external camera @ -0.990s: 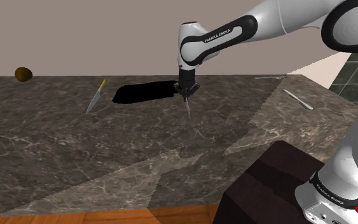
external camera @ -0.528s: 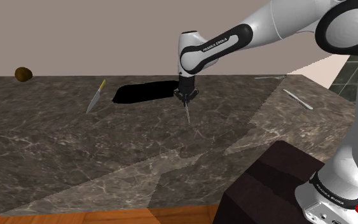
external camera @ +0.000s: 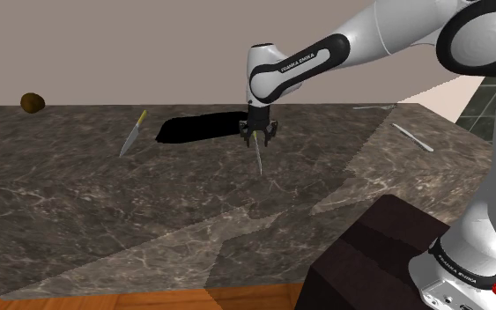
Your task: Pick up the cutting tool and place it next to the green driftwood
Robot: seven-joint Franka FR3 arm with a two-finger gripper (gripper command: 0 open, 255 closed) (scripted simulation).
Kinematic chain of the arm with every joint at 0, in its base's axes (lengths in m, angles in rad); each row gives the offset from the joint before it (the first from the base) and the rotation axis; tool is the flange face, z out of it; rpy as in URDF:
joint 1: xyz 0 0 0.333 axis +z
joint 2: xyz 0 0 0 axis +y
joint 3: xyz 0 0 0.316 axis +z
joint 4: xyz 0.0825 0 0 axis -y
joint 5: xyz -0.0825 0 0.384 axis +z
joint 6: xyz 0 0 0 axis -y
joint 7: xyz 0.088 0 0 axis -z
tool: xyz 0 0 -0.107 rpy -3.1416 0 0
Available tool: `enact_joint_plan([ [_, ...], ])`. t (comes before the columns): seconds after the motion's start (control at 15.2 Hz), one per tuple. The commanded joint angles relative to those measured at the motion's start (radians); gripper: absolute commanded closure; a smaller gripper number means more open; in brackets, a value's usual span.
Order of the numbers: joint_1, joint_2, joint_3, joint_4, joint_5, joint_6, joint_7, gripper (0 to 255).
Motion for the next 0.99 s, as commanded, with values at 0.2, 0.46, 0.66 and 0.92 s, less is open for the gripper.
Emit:
enact_joint_plan([
  [0.2,0.000,0.000,0.000,0.000,0.000,0.000,0.000,0],
  [0.46,-0.001,-0.047,0.000,0.062,0.001,-0.109,-0.001,0],
  [0.66,-0.001,-0.047,0.000,0.062,0.001,-0.109,-0.001,0],
  [0.92,-0.001,-0.047,0.000,0.062,0.001,-0.109,-0.001,0],
])
